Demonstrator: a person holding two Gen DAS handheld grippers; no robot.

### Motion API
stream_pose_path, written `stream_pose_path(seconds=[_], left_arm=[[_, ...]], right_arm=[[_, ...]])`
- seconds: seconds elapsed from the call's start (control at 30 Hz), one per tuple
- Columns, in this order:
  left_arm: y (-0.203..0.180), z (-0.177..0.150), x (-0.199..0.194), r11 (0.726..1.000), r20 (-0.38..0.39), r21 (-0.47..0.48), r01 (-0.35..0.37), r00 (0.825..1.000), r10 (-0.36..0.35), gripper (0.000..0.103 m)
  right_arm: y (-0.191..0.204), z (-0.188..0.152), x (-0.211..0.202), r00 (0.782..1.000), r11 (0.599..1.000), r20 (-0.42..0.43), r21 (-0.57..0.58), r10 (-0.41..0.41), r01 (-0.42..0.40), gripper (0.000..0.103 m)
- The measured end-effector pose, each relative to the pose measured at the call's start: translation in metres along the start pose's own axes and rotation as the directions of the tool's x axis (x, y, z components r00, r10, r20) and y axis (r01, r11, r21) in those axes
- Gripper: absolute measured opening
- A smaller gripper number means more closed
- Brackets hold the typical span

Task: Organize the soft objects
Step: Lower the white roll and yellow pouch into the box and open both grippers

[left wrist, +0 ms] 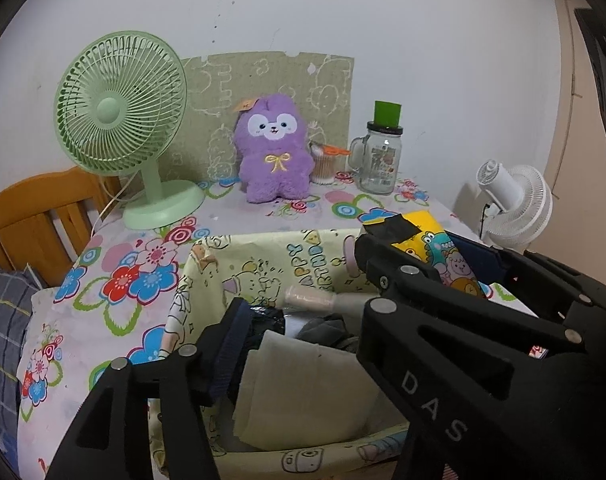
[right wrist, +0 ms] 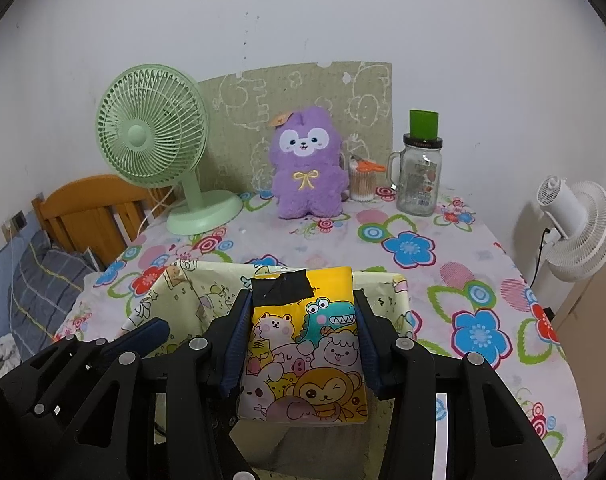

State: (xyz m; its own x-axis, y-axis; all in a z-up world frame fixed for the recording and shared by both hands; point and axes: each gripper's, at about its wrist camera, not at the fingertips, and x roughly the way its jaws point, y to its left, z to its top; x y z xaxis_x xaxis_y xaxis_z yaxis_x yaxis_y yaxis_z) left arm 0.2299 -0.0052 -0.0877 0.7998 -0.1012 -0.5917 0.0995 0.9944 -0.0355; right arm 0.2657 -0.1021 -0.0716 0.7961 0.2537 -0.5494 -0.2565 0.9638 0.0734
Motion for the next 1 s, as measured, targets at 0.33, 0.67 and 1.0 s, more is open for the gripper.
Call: stream_pose_path(seconds=[0.33, 0.67, 1.0], left_arm=[[0.01, -0.003, 0.007, 0.999, -0.022, -0.02, -0.028, 0.999, 0.027, 0.068], [0.013, -0.006, -0.001, 0.999, -0.014, -0.035, -0.029, 1.0, 0.028, 0.08], [0.005, -0.007, -0.027, 0.999, 0.022, -0.023, -0.042, 0.999, 0.042, 0.083]], right_arm=[[0.007, -0.002, 0.014, 1.0, 1.0, -0.02, -0.017, 0.021, -0.021, 0.055], [0.014, -0.006, 0.005, 0.999, 0.999, -0.023, -0.028, 0.022, -0.022, 0.084], [0.012, -0.008, -0.024, 1.0, 1.0, -0.005, -0.007, 0.015, -0.015, 0.089]])
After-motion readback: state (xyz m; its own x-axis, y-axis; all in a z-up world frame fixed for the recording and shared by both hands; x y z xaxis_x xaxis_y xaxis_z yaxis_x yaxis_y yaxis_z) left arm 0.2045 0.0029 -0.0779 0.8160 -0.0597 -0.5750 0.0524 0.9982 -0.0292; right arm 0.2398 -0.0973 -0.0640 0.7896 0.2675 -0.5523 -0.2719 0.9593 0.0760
